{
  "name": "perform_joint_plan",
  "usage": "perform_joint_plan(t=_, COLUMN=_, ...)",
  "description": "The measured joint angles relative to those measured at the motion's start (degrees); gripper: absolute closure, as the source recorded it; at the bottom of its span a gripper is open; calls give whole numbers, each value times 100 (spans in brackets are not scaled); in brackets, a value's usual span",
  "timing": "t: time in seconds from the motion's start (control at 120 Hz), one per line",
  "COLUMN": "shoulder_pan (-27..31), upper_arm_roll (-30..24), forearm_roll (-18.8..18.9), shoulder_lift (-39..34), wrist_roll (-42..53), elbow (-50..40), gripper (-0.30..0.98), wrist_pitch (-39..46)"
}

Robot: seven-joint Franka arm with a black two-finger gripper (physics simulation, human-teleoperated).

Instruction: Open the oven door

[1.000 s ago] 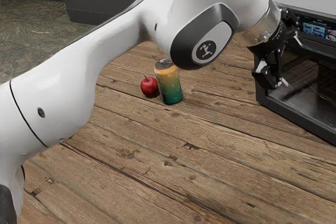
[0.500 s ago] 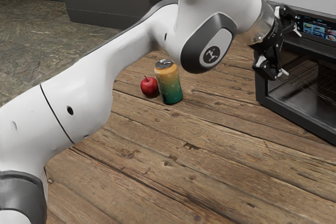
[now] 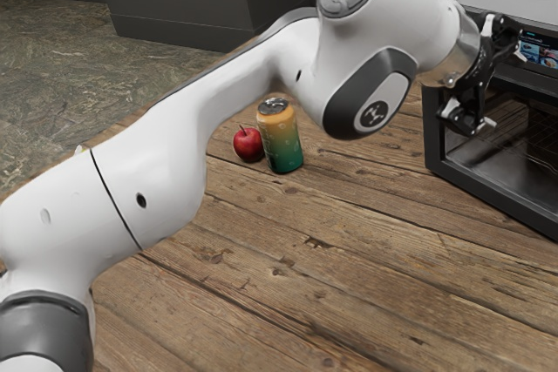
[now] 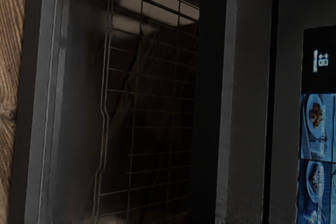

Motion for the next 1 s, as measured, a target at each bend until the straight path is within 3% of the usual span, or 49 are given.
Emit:
perform_joint_plan(t=0.225, shoulder_pan=-25, upper_arm_roll=70, forearm_roll=59, shoulder_lift=5, wrist_roll=216, elbow=-17, gripper=0, wrist_pitch=71)
perform_joint_plan(t=0.375, shoulder_pan=0, upper_arm_roll=312, forearm_roll=-867, shoulder_lift=-14, wrist_roll=166, elbow=-64, gripper=0, wrist_pitch=48)
perform_joint_plan(t=0.525, shoulder_pan=-32, upper_arm_roll=433, forearm_roll=-1203, shoulder_lift=-19, wrist_roll=53, elbow=-62, gripper=0, wrist_pitch=1)
perform_joint_plan(t=0.683, shoulder_pan=15, upper_arm_roll=598, forearm_roll=-1291, shoulder_lift=-23, wrist_roll=47, elbow=-27, gripper=0, wrist_pitch=-71)
perform_joint_plan(t=1.0, shoulder_pan=-36, upper_arm_roll=563, forearm_roll=-1074, shoulder_lift=108, wrist_roll=210, elbow=34, gripper=0, wrist_pitch=116)
